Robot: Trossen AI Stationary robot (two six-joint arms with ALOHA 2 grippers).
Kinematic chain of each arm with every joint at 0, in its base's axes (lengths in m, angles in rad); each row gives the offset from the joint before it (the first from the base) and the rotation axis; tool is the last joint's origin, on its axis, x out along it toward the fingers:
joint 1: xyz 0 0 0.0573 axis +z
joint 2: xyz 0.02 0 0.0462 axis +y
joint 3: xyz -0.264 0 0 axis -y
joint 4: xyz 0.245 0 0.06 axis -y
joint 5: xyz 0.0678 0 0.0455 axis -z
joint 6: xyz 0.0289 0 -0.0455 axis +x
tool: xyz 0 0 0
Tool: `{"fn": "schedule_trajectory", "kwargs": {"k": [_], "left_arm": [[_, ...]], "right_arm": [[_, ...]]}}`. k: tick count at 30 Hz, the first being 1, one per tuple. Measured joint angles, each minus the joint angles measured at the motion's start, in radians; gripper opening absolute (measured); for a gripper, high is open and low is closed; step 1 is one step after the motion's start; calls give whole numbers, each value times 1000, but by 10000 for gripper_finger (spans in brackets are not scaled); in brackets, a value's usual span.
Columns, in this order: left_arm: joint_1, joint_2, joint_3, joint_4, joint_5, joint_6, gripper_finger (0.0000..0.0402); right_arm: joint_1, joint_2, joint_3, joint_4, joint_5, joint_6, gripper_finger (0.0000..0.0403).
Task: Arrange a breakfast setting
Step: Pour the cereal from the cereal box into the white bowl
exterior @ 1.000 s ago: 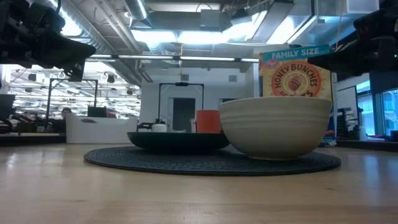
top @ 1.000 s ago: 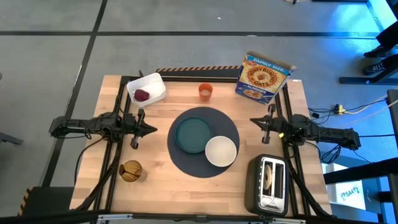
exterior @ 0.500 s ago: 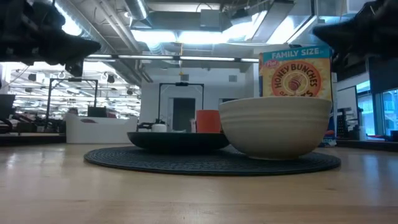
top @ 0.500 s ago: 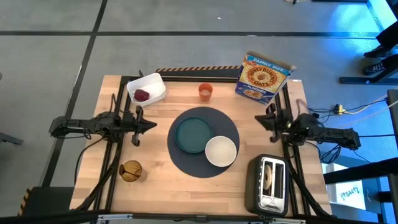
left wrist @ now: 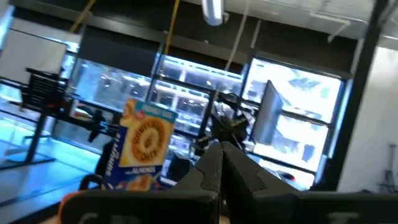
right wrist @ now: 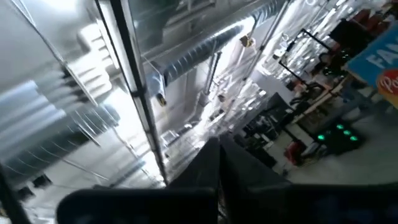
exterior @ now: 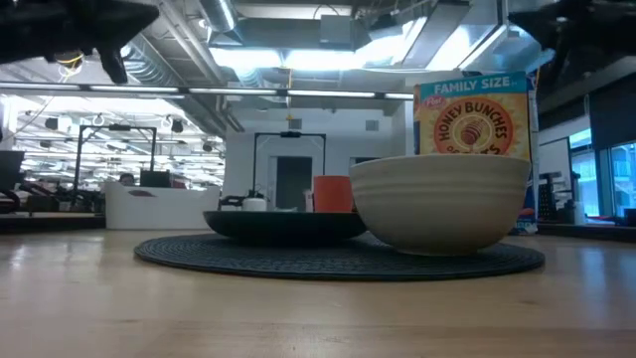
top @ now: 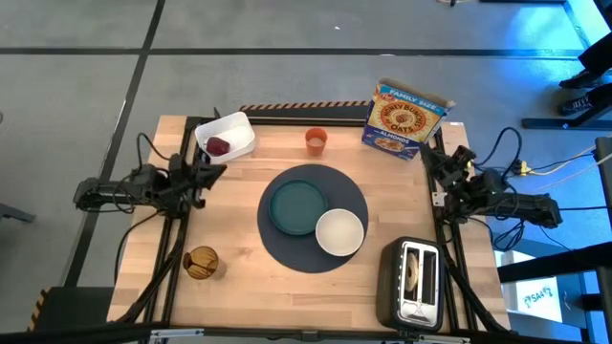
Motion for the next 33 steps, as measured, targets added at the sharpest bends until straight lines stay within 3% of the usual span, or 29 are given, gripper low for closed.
{"fn": "schedule_trajectory", "kwargs": {"k": [4, 9, 13, 15, 18, 22, 25, 27, 30, 33], "left_arm": [[1, 101, 91, 0, -66, 5, 0], [41, 328, 242, -3, -102, 26, 0], [112, 536, 394, -9, -206, -57, 0], [156, 633, 466, -34, -208, -65, 0], [231, 760, 567, -133, -161, -69, 0], [332, 903, 693, -275, 64, -80, 0], [391, 990, 767, -292, 243, -95, 0], [425, 1030, 808, -292, 349, -84, 0], [466, 1076, 863, -294, 484, -50, 0], [485, 1106, 896, -304, 518, -45, 0]], "right_arm": [[0, 137, 134, 0, 40, -186, 21], [0, 286, 343, -72, 204, -476, 95], [0, 381, 560, -279, 436, -640, 169], [0, 427, 683, -462, 513, -675, 199], [0, 516, 867, -741, 610, -713, 233], [-54, 642, 1102, -1084, 642, -703, 259], [-165, 726, 1270, -1310, 537, -637, 269], [-273, 785, 1372, -1441, 411, -599, 272], [-484, 869, 1495, -1594, 161, -582, 273], [-707, 960, 1579, -1713, -131, -597, 273]]}}
